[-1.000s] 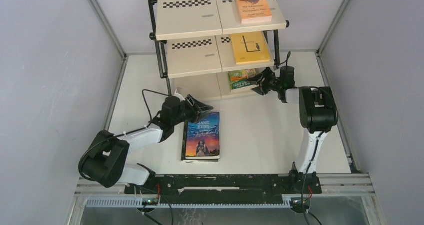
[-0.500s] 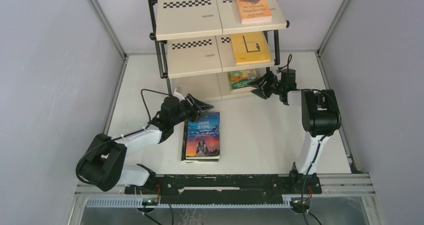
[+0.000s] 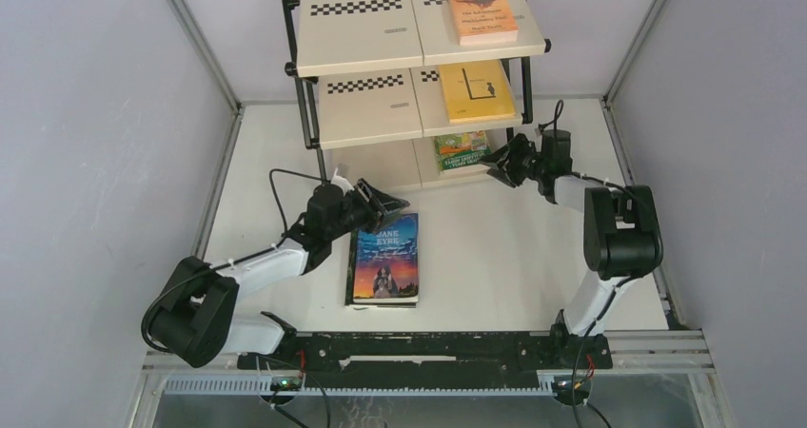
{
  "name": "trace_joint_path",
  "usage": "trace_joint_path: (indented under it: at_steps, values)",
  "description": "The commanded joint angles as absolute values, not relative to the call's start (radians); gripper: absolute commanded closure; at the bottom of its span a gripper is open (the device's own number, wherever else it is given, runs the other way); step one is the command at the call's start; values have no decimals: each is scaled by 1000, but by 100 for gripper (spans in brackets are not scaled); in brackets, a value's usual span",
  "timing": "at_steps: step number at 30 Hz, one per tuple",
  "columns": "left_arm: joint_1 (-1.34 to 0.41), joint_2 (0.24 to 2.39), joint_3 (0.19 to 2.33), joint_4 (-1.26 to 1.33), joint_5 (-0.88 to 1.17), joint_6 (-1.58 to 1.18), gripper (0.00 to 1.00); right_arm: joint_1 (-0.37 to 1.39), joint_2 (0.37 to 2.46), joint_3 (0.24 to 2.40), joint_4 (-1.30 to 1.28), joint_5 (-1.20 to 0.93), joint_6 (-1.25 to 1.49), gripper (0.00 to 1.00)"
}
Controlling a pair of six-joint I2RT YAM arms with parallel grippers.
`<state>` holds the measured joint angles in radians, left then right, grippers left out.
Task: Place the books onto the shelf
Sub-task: Adjust the book on the shelf.
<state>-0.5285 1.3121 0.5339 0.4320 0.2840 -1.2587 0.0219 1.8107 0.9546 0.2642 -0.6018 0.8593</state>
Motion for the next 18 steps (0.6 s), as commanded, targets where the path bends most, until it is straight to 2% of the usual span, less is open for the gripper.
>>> trace_joint_path:
  at_steps: [1, 9, 13, 18]
  values:
    - [-541, 1284, 538, 469, 266, -1271, 46, 22, 1735, 956, 226, -531, 781, 46]
    - [-545, 1289, 539, 470, 265, -1270, 46, 33, 1750, 957, 219, -511, 766, 87]
    - [-545, 1289, 538, 468, 265, -1269, 46, 41, 1766, 959, 235, -507, 773, 95]
    - [-545, 1292, 540, 469, 267, -1269, 46, 51, 1795, 1004, 214, -501, 764, 96]
